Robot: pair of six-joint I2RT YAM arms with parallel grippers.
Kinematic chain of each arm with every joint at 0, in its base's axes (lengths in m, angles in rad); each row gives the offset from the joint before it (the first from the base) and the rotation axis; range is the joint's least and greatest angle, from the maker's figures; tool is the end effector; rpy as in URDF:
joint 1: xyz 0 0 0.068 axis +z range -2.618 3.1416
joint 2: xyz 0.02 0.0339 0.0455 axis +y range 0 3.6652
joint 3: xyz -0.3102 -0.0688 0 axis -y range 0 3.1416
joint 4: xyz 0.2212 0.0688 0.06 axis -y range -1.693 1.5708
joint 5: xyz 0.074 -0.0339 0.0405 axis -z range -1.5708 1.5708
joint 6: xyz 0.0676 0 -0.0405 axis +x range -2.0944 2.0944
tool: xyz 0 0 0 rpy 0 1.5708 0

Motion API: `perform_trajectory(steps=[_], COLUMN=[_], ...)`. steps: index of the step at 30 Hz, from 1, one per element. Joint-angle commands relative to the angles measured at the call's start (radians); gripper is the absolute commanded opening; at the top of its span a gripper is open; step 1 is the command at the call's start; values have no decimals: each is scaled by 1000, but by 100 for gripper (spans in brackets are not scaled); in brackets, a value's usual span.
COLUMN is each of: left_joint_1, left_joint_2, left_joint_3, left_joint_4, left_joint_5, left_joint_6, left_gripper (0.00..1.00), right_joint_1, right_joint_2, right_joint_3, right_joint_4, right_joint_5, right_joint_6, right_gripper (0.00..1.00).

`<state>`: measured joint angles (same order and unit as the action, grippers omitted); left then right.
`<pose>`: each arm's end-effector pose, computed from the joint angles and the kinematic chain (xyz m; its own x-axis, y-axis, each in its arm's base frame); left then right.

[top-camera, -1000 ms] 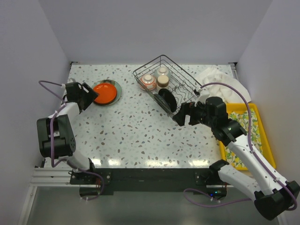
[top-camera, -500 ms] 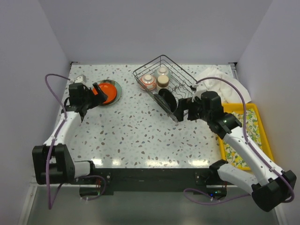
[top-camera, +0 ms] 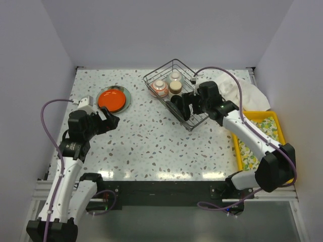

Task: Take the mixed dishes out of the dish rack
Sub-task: Pick up the plate from the dish rack.

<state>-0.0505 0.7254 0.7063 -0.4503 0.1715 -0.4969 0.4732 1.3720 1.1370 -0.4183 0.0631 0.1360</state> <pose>0.1348 -0.0184 0.3115 -0.4933 -0.4454 -0.7472 -0.0380 0.8692 -0.4930 0.2691 0.1330 0.3385 -0.5917 -0.1509 -0.7919 -0.3331 0.9403 0.0697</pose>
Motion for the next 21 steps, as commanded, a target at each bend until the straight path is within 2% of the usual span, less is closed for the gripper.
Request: perform_trajectory(steps=[1,5,7,12,19,21], left_joint_1=[-11,-23,-26,-29,-31,-32], left_joint_2=[-70,-110,-130,-164,-172,-166], left_joint_3=[19,19,13,-4,-11,-11], left_joint_4=[-138,-188,-205,-220,-225,-219], left_joint_5=[-29,-50,-56,-53,-58,-56], left_joint_6=[-6,-6,-8,-19,-17,-15], left_gripper=[92,92,92,92,91,91], right_joint_1=[4,4,4,8,33,45], right_joint_2=[79,170,214,303,372,380], right_joint_3=[114,182,211,237,253,263], right_joint_4=[58,44,36,36,30,19], right_joint_5=[67,76,87,115,133,153], right_joint_6=[-59,-67,-59,-65,-88,-91], right_gripper=[86,74,65,52,32,23])
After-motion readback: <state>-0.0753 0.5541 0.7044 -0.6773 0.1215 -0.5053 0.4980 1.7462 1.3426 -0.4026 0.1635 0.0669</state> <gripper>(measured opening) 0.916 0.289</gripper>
